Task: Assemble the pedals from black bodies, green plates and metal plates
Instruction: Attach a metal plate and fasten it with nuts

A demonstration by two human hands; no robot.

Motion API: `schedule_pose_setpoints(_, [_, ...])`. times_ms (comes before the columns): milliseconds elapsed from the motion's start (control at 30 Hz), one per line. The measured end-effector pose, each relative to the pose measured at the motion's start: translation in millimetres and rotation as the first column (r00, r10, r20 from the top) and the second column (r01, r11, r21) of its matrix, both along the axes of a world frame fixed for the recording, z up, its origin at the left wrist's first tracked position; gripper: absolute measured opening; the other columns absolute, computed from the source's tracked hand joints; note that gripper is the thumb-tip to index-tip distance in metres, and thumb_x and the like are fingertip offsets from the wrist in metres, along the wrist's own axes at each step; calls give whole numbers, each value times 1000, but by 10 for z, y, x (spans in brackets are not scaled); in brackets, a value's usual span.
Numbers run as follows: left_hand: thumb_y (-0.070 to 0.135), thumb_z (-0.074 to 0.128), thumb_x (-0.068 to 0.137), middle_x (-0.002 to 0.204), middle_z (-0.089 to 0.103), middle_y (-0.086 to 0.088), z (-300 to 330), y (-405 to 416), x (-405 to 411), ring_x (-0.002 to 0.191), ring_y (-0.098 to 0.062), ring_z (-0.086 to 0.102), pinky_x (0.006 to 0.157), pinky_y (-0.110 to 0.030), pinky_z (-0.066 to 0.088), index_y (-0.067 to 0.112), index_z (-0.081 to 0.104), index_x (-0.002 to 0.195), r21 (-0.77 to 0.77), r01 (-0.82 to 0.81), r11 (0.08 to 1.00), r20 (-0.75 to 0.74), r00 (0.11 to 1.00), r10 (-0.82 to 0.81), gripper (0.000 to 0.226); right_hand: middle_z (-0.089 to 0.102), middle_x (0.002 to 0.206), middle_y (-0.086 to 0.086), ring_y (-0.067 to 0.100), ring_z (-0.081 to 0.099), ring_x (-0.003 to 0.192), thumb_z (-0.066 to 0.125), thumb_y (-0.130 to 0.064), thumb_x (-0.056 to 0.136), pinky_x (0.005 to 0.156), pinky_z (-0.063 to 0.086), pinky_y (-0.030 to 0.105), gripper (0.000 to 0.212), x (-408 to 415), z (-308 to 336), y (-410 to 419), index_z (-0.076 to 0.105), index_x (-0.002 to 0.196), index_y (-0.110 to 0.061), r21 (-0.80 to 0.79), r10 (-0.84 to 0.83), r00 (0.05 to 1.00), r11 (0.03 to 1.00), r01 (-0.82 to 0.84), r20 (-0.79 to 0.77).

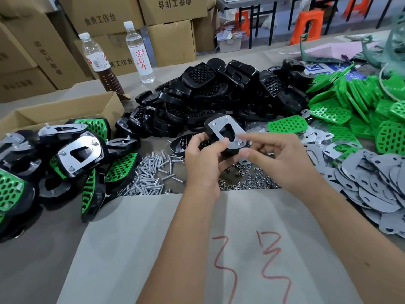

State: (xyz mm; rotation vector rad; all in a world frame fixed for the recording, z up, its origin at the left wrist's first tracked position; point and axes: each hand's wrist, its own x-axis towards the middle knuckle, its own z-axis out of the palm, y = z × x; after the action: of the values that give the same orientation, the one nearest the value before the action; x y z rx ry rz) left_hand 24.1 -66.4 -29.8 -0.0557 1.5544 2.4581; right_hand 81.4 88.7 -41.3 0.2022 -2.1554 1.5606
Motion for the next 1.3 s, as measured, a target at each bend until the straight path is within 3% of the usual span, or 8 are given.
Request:
schedule_pose_setpoints(67, [-5, 68, 91, 102, 78, -21, 2, 7, 4, 79, -32, 78, 64, -34, 63, 2, 64, 117, -14, -8, 1000, 17, 1000, 8, 27, 63, 57, -7, 3, 47, 49, 81, -17, 89, 51, 39, 12, 10, 2, 18, 0, 79, 80, -20, -27, -27, 1000, 999, 27, 2])
schedule_pose_setpoints(133, [-5, 67, 92, 104, 78, -22, 3, 6, 4, 84, -36, 79, 68, -37, 65, 2, 62, 118, -7, -13, 1000, 30, 999, 14, 27, 45, 49, -10, 4, 35, 46, 82, -20, 89, 49, 29, 14, 39, -45, -19, 38, 60, 57, -14, -26, -146, 989, 989, 145, -37])
schedule_pose_setpoints(267, [-5, 70, 91, 109, 76, -25, 1, 16, 12, 89, -38, 79, 71, -40, 65, 2, 60, 119, -40, -6, 999, -25, 1000, 5, 30, 59, 67, -6, 8, 46, 57, 83, -13, 88, 55, 38, 16, 7, -15, 5, 1, 80, 92, -18, 53, -160, 984, 985, 164, -72])
schedule_pose_setpoints(333, [-5, 70, 91, 106, 76, -25, 5, 31, 37, 88, -37, 79, 71, -41, 65, 2, 60, 119, -67, 13, 998, -54, 998, -17, 31, 64, 76, -8, 12, 52, 64, 82, -8, 87, 62, 43, 18, 17, -25, 7, -24, 82, 100, -19, 127, -158, 982, 977, 170, -99])
schedule_pose_setpoints(600, [-4, 70, 92, 106, 76, -26, 14, 17, 41, 96, -41, 77, 70, -38, 64, 0, 60, 118, -56, 60, 997, -35, 997, -62, 29, 63, 76, -5, 15, 52, 67, 82, -7, 87, 62, 42, 21, 12, -12, 55, -46, 82, 89, -18, 179, -173, 976, 964, 196, -135])
schedule_pose_setpoints(800, [0, 72, 91, 97, 79, -18, -24, 78, 63, 75, -30, 79, 79, -47, 66, 4, 59, 121, -25, 21, 999, -36, 999, -22, 33, 60, 75, -2, 9, 56, 66, 81, -4, 87, 64, 39, 11, 11, -23, 67, -179, 75, 79, -9, 206, -285, 934, 921, 329, -218])
schedule_pose_setpoints(1100, [-3, 76, 89, 105, 77, -22, -26, 99, 75, 85, -29, 79, 79, -43, 65, 13, 59, 122, -29, 30, 999, -99, 995, -33, 41, 64, 76, 1, 19, 59, 71, 83, -8, 86, 68, 50, 35, 5, -32, 64, -114, 79, 86, -11, 258, -248, 943, 918, 302, -222])
schedule_pose_setpoints(1300, [1, 74, 93, 102, 79, -19, -23, 98, 68, 94, -42, 77, 80, -42, 65, 19, 55, 128, -66, 139, 988, -105, 984, -145, 44, 66, 74, -1, 16, 57, 69, 84, -6, 83, 66, 47, 30, 7, -28, 38, -77, 78, 83, -11, 250, -306, 925, 900, 358, -226])
